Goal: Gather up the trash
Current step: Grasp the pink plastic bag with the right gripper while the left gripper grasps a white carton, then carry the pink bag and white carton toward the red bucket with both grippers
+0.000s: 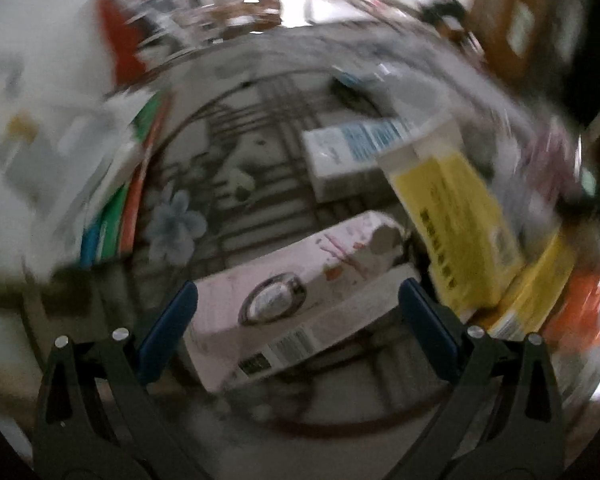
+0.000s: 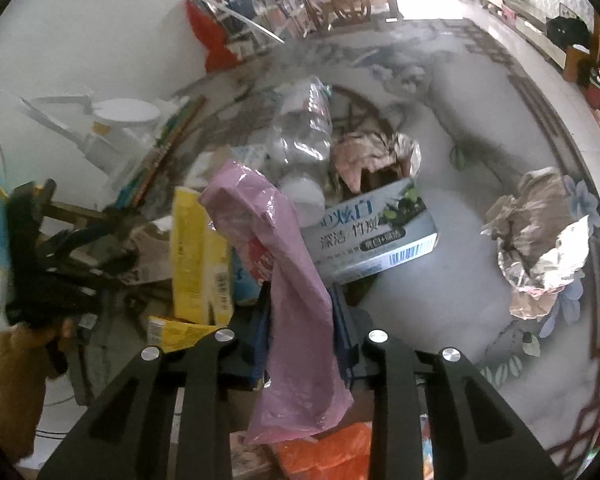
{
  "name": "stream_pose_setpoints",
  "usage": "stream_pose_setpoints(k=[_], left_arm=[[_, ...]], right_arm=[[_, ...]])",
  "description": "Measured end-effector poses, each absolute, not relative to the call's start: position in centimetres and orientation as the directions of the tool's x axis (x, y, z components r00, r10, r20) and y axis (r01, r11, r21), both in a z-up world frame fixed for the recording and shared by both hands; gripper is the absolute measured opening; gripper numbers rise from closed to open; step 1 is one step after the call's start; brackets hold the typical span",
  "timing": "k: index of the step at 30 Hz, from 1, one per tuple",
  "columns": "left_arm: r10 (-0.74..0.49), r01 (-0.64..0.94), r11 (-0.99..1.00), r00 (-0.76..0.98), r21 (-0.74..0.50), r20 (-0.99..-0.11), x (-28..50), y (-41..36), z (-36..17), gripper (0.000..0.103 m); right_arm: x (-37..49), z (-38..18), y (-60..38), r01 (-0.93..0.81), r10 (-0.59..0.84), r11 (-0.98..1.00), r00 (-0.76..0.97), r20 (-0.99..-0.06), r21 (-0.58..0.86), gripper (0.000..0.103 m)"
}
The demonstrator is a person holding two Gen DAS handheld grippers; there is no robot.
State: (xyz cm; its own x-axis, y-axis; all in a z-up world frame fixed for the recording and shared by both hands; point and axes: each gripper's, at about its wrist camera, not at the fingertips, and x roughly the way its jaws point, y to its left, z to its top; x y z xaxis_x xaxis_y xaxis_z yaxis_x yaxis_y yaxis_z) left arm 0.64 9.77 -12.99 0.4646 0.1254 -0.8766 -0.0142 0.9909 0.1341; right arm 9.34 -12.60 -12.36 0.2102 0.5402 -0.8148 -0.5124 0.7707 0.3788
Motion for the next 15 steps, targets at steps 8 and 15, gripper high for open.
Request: stream_pose_setpoints(k=[8,15], left_arm=[[0.182,0.245,0.93,0.341,0.274,-0.922,3.3,9.1,-16.2,0.099],[0.149,0.228,0.944,0.352,0.239,-0.924,3.4,8.9,-15.9,0.099]], right_arm=[[9.2,-11.9,-13.5,-0.471,0.609,0.745,0.188,-0.771,0.473,0.026],[8.6,-11.4,-13.6,-0.47,0.612,0.746,0.207,-0.763,0.471,0.027]])
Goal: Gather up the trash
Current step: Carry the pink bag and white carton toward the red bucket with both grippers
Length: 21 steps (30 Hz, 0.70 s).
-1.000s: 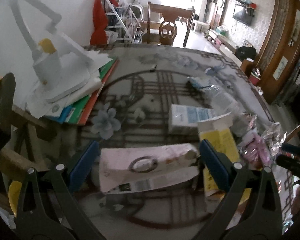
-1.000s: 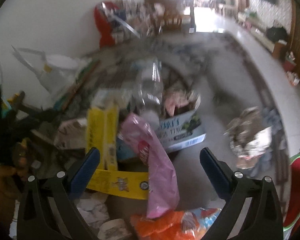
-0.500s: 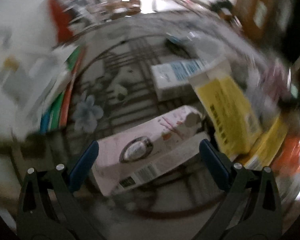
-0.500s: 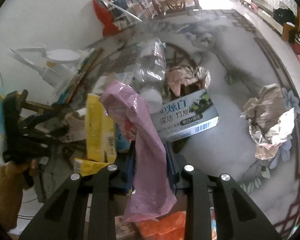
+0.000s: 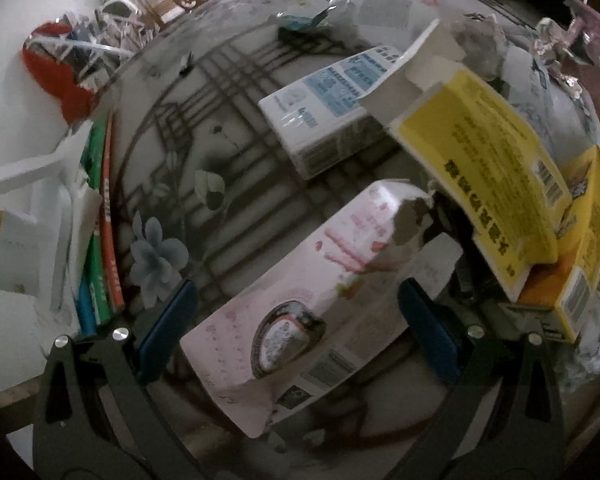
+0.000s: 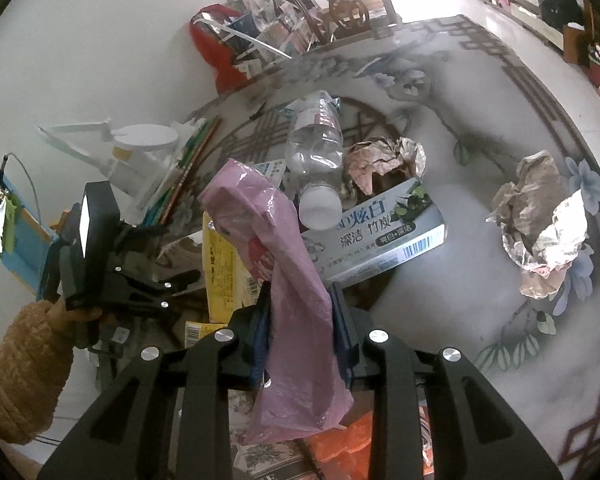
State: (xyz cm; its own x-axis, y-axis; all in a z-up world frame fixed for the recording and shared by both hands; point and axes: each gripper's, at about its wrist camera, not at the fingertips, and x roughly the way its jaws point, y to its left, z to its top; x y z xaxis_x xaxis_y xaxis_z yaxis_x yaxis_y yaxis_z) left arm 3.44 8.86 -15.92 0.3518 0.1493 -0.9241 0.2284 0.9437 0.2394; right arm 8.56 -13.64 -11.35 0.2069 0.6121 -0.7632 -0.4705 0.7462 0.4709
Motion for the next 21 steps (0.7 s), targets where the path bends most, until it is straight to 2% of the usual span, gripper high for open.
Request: stream_pose_setpoints(k=[4,8,11,14,17,21], left_arm=[[0.122,0.283,0.931,0.354,0.231,-0.927,3.1,7.7,-16.2,0.099],[0.098,0.27,0.943,0.335,0.195,-0.937,3.5,8.1,-16.4,0.099],[0.139,0.304,0.918,0.358,0.257,-0.923,3.3,7.7,-16.0,0.099],[0.126,0.368,0.897,0.317,0.245,-0.94,3.1,7.5,-16.6,0.099],[0.187,0.4,0.867,0.292,0.297,-0.938,2.9,7.3,-18.2,0.099],[0.091,0.302,0.936,0.289,0.181,-0.953,3.9,9.1,-17.4,0.098]], right_arm=[[8.4,-11.5,-13.4,-0.469,0.611,0.747,0.203,-0.765,0.472,0.027],[8.2,-11.7,-13.3,-0.473,0.61,0.745,0.199,-0.767,0.47,0.028],[7.9,-11.7,-13.4,-0.472,0.613,0.744,0.199,-0.764,0.474,0.028],[7.8,-11.8,-13.5,-0.466,0.621,0.74,0.196,-0.759,0.485,0.029],[7.7,-11.9,-13.6,-0.46,0.626,0.738,0.195,-0.755,0.494,0.029],[7.5,-11.9,-13.7,-0.456,0.628,0.738,0.194,-0.754,0.497,0.029]])
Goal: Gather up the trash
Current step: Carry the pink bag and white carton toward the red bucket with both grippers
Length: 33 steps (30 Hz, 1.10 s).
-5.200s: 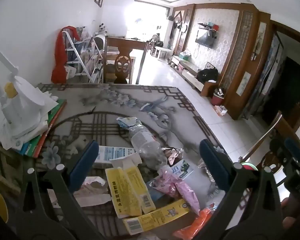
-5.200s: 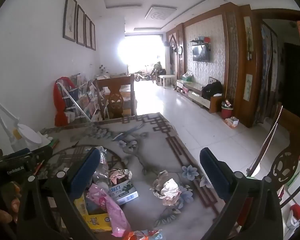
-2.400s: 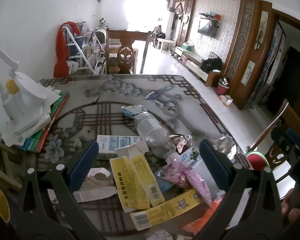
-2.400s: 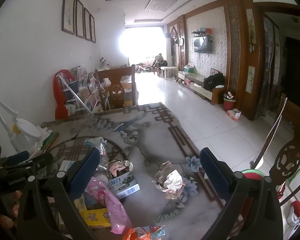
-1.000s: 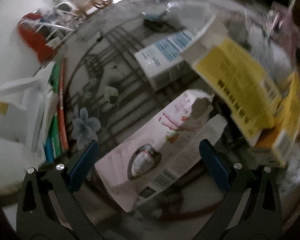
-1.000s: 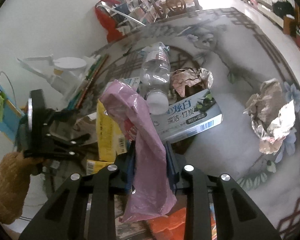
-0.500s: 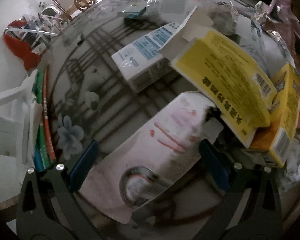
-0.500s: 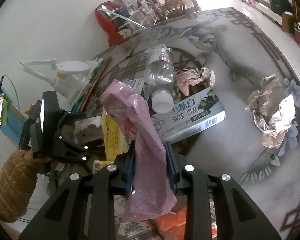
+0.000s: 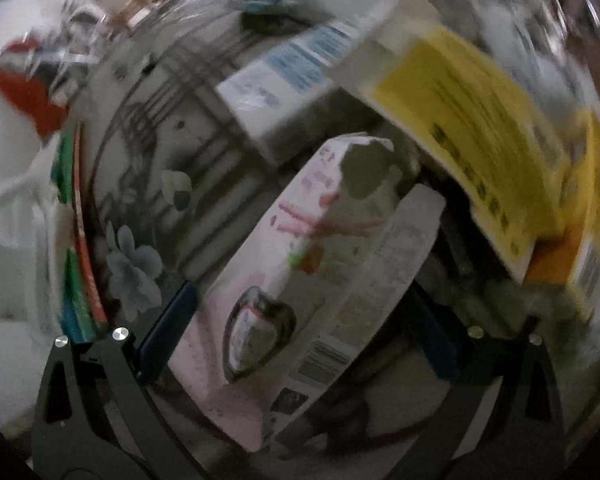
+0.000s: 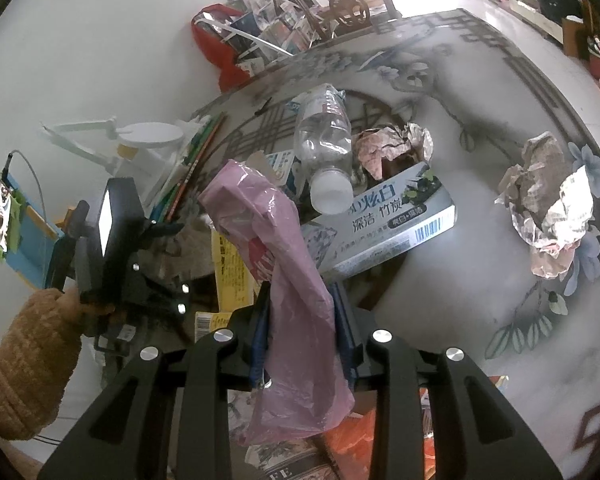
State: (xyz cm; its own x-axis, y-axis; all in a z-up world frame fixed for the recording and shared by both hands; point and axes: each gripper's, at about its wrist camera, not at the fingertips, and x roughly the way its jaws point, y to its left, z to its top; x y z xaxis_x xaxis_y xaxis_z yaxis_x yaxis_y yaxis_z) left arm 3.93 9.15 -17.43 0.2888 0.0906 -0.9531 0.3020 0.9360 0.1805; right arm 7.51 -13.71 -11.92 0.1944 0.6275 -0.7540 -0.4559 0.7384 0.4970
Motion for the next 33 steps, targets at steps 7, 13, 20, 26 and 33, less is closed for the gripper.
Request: stream_pose_setpoints(k=[7,13,20,26,33], left_arm=[[-0.021,0.184,0.982,0.36,0.049,-0.933,4.0,10.6,-15.0,0.072],[-0.2,-0.007,0.972,0.496,-0.234,-0.845,1.6,12.5,-10.1,0.072],[-0.261,-0.015,0.937,0.634,-0.349,-0.728,0.9,9.5,-5.4,0.068],[-0.273,0.021,0.934,0.687,-0.357,-0.673,1.3,5.5,-3.0,0.066],[-0.29,0.075,0.934,0.732,-0.35,-0.617,1.9,1.5,-0.7,0.065]], right_arm=[[7.3,-11.4,-13.8,-0.452,0.636,0.736,0.205,-0.744,0.505,0.029],[6.9,-10.1,-14.1,-0.459,0.645,0.733,0.237,-0.727,0.501,0.029],[6.3,-7.3,-15.4,-0.474,0.644,0.746,0.332,-0.689,0.468,0.029],[5.7,-5.7,-17.8,-0.453,0.634,0.765,0.403,-0.66,0.458,0.029],[5.1,-4.9,-22.1,-0.391,0.608,0.793,0.468,-0.642,0.467,0.029]])
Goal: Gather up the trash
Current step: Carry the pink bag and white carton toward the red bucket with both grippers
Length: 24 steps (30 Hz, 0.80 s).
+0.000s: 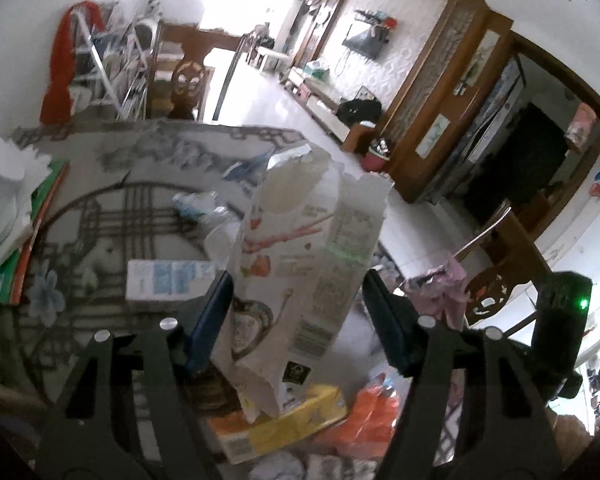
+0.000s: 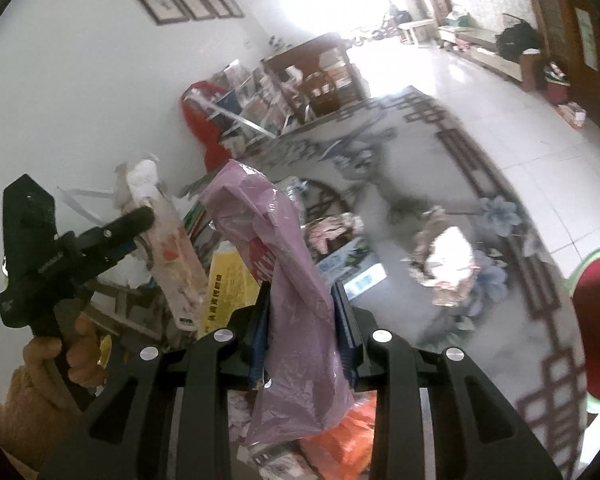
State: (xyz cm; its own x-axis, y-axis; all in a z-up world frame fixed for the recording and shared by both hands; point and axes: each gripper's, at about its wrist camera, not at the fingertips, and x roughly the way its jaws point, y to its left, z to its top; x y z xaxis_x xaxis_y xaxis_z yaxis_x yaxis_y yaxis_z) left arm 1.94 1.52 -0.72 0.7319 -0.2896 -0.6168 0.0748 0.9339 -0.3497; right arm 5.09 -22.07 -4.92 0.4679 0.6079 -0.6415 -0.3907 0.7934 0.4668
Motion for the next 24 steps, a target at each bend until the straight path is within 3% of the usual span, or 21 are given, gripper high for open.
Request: stream_pose_setpoints(k=[11,24], left_arm=[[-0.388,0.198,0.907,0.738,-0.372,-0.552,4.4,-5.3,2.0,0.065],[-0.58,0.427,0.812,0.514,-0.397,-0.632,10.5,-22.7,-3.5,0.065]], right_arm=[[5.2,-4.3,-30.4,-0.276,0.529,0.845,0.553,-0.644,0.457,0.029],[5.8,-8.5,-45.1,0.004,0.357,0.895,0.591,-0.724,0.446,0.029]])
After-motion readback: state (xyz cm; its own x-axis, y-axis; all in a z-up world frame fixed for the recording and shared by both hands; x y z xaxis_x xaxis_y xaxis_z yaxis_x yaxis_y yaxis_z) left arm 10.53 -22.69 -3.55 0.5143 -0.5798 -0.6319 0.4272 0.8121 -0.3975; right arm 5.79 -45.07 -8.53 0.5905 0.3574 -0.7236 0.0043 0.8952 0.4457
